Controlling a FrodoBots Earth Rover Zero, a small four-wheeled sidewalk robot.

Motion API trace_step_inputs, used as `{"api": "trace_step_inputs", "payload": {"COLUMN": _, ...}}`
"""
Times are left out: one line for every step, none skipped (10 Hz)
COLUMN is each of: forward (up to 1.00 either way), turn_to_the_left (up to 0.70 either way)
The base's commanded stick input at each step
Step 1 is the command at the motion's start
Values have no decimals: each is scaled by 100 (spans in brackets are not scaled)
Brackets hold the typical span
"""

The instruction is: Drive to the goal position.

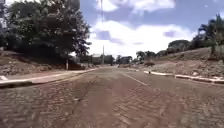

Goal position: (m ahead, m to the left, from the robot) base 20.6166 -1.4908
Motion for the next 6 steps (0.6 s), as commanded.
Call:
{"api": "trace_step_inputs", "payload": {"forward": 70, "turn_to_the_left": 0}}
{"api": "trace_step_inputs", "payload": {"forward": 70, "turn_to_the_left": 0}}
{"api": "trace_step_inputs", "payload": {"forward": 70, "turn_to_the_left": 0}}
{"api": "trace_step_inputs", "payload": {"forward": 70, "turn_to_the_left": 0}}
{"api": "trace_step_inputs", "payload": {"forward": 70, "turn_to_the_left": 0}}
{"api": "trace_step_inputs", "payload": {"forward": 70, "turn_to_the_left": 0}}
